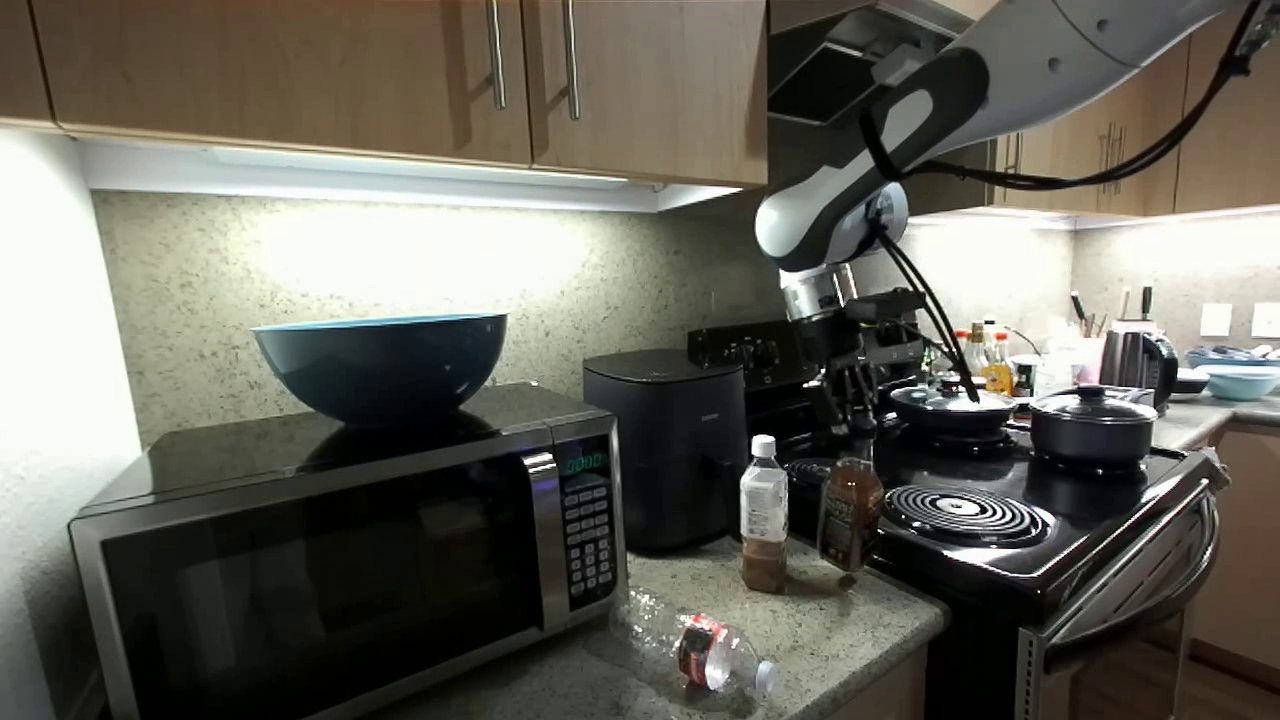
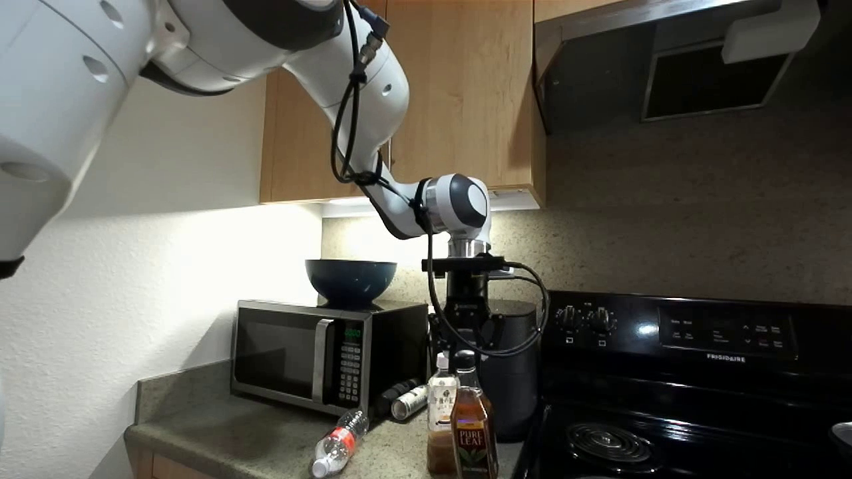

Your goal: Move the bottle of tea to the counter on the left.

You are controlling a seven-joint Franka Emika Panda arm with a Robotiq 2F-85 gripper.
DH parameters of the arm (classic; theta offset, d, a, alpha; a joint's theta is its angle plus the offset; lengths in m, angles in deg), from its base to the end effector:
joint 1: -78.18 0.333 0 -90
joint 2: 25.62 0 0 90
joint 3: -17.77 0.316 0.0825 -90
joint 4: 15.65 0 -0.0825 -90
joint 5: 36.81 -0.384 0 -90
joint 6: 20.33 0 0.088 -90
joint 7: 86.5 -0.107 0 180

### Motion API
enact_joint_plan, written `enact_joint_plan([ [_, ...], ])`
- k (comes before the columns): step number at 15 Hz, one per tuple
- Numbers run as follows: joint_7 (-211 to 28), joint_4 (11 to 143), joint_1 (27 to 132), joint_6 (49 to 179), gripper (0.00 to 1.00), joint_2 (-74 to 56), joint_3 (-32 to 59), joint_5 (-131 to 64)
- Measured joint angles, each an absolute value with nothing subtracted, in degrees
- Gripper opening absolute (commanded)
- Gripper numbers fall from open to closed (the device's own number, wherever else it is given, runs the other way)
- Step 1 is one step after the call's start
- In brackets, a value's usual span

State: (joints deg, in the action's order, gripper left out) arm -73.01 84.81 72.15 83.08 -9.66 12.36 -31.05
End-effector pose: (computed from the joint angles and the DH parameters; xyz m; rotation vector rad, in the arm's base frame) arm 0.5956 -0.1252 0.3944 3.0471 0.1081 -0.3782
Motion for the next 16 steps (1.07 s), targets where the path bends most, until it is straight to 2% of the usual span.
enact_joint_plan([
  [7, -61.82, 81.15, 69.83, 84.00, 0.20, -4.83, 13.23, -36.93],
  [15, -65.77, 78.84, 69.58, 81.88, 0.20, -2.96, 13.32, -35.43],
  [16, -66.96, 78.82, 69.62, 81.38, 0.70, -2.96, 13.30, -34.89],
])
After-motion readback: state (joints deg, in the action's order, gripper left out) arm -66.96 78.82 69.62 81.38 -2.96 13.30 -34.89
